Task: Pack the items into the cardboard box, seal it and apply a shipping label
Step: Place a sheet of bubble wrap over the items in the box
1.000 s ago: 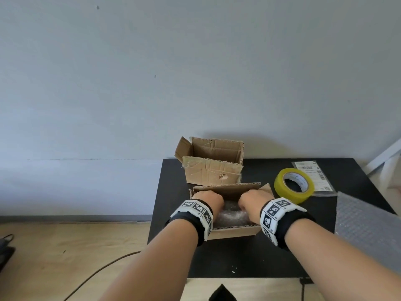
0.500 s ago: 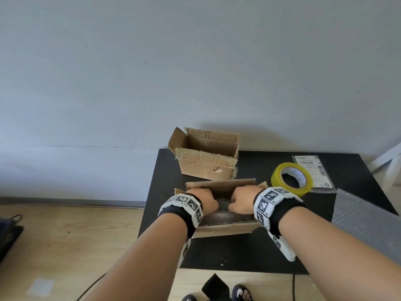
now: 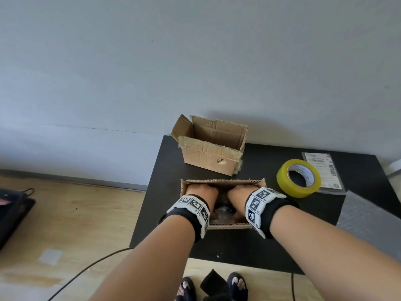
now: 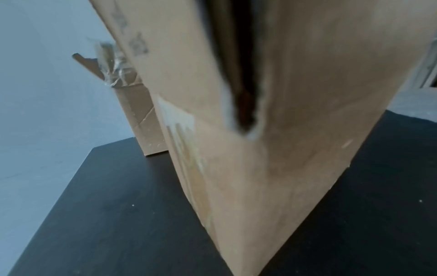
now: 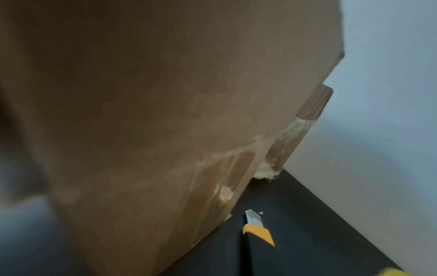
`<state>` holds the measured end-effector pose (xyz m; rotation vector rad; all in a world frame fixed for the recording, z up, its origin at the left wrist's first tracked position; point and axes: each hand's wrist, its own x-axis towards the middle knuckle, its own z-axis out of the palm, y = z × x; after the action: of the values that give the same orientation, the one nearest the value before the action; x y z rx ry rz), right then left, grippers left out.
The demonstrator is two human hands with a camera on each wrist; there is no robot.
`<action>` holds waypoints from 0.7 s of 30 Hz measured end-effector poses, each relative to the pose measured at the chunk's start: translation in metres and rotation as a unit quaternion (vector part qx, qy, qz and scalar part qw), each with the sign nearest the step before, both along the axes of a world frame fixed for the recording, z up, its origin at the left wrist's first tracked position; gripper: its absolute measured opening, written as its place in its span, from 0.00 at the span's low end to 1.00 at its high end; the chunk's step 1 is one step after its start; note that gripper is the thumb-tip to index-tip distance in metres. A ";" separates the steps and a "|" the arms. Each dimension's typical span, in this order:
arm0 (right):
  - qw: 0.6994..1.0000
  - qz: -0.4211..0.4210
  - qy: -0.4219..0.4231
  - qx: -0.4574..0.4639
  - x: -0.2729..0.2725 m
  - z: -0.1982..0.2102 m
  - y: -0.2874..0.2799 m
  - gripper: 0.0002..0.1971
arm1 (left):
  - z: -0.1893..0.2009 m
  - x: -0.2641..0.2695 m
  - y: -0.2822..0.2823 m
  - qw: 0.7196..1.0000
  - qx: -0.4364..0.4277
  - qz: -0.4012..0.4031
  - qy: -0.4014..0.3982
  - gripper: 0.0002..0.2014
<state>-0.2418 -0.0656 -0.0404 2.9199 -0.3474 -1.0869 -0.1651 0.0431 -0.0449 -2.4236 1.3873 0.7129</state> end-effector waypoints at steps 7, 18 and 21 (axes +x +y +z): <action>1.000 0.008 -0.003 0.007 0.004 -0.009 -0.001 0.18 | 0.004 -0.006 -0.010 0.992 0.054 -0.089 -0.065 0.20; 1.000 -0.001 -0.021 0.016 0.004 -0.008 0.002 0.12 | 0.001 -0.004 -0.008 0.996 0.081 -0.006 0.032 0.12; 0.999 -0.034 -0.003 0.036 0.001 0.004 0.000 0.10 | 0.017 -0.001 -0.003 0.994 0.053 0.060 0.081 0.13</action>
<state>-0.2413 -0.0651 -0.0360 2.9950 -0.4186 -1.1214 -0.1661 0.0406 -0.0283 -2.4269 1.2340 1.0063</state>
